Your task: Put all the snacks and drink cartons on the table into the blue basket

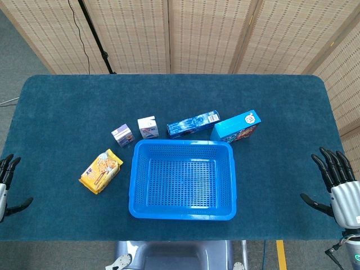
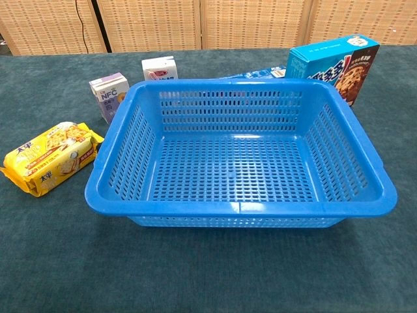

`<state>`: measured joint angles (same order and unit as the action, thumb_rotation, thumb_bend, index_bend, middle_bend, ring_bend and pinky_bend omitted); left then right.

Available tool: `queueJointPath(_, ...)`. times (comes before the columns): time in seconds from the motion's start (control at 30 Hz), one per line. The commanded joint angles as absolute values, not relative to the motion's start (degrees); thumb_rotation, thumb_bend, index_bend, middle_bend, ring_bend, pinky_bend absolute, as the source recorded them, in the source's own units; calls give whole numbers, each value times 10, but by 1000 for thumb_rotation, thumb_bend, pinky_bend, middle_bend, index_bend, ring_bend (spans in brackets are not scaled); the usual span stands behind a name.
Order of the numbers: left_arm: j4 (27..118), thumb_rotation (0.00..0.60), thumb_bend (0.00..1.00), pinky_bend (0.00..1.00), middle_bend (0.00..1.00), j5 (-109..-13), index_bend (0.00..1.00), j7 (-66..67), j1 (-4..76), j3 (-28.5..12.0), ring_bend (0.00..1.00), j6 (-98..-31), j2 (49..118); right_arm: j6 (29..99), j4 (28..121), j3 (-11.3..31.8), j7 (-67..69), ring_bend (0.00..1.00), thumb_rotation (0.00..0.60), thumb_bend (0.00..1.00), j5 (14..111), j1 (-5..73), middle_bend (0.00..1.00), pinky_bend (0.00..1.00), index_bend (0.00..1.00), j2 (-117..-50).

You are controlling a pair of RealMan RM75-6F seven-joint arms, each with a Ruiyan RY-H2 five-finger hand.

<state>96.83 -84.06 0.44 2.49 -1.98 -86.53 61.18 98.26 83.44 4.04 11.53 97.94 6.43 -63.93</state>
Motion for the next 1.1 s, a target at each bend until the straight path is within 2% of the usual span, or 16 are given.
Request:
queueJointPath(0.03,969,600,135,0,0,-840,0,5,25,-21,0,-865,611,957,850,36,98,0,600,0,964,66,0,0,0,-626)
queueJointPath(0.33,968,600,134,0,0,-840,0,-1,22,-23,0,-872,611,923,883,30,60,0,600,0,953,69,0,0,0,-607)
queueJointPath(0.5,970,600,134,0,0,-835,0,-2,23,-25,0,-869,611,898,873,47,58,0,600,0,942,92,0,0,0,-599)
queueJointPath(0.83,979,600,135,0,0,-813,0,24,31,-34,0,-853,616,727,800,99,120,0,600,6,911,224,0,0,0,-563)
queueJointPath(1.1,985,600,134,0,0,-784,0,42,40,-43,0,-834,621,615,709,104,204,0,600,36,936,332,0,0,0,-594)
